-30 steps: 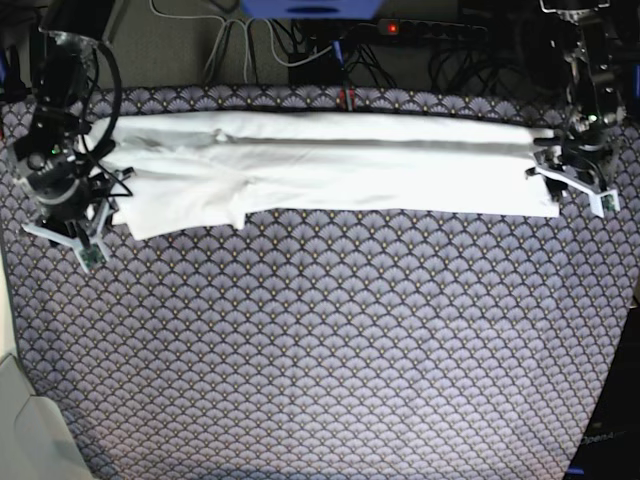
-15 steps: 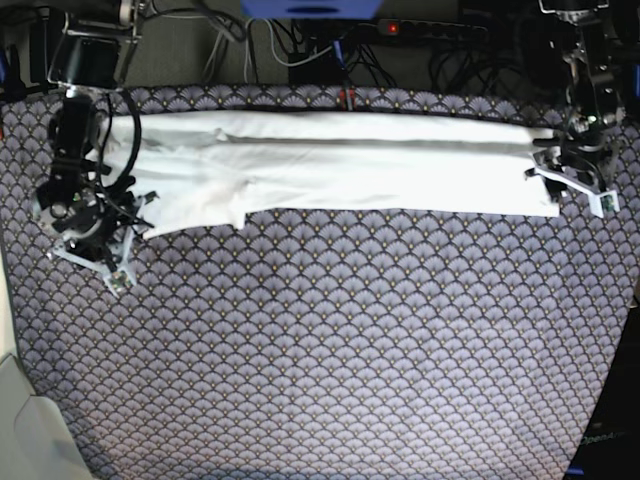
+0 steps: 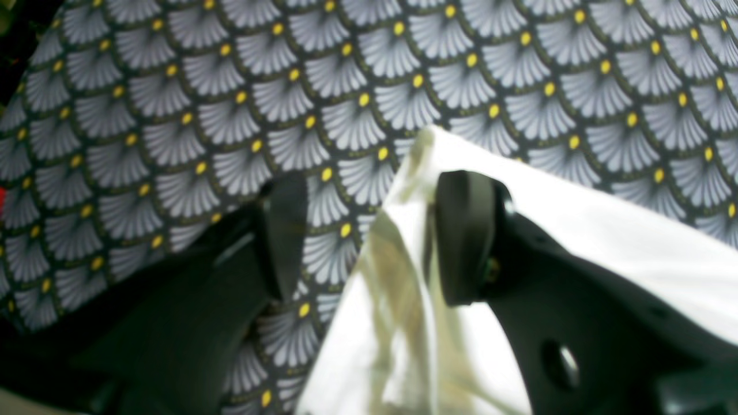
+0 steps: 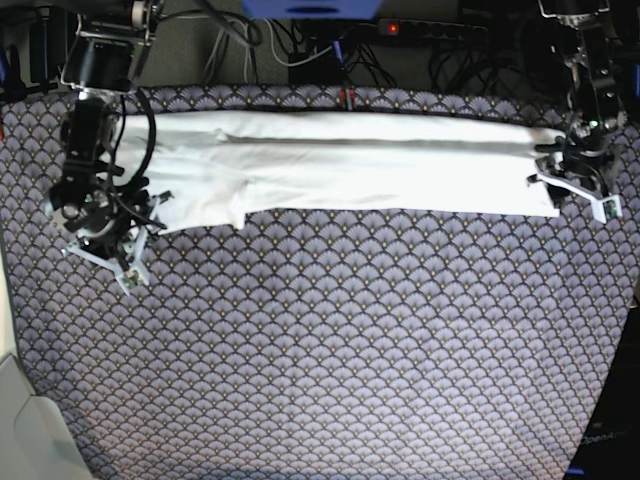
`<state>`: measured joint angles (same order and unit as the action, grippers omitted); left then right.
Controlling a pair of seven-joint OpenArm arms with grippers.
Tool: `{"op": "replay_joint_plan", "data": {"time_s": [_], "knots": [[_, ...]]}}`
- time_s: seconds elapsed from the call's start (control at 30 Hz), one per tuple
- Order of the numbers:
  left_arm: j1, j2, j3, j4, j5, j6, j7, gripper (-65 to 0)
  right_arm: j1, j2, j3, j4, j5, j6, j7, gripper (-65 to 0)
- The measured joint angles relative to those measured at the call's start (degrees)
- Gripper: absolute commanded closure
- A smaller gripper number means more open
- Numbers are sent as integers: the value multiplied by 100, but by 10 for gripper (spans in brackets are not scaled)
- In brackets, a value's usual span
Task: Fold the T-shirt properly
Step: 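Hold the folded strip end with the right gripper and shift it outward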
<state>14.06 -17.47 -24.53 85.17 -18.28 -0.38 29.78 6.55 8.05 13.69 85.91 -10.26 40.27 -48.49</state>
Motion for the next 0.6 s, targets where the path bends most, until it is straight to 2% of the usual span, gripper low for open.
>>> {"op": "replay_joint_plan", "data": {"time_s": [0.5,0.6], "knots": [[2,2,-2,0,-2,-2,4,-347,37,131,7,-669,68,-7,313,-329],[0,0,-2,0,0,0,2,-347,0,131,9,-669,94,-24,369,-273]]}}
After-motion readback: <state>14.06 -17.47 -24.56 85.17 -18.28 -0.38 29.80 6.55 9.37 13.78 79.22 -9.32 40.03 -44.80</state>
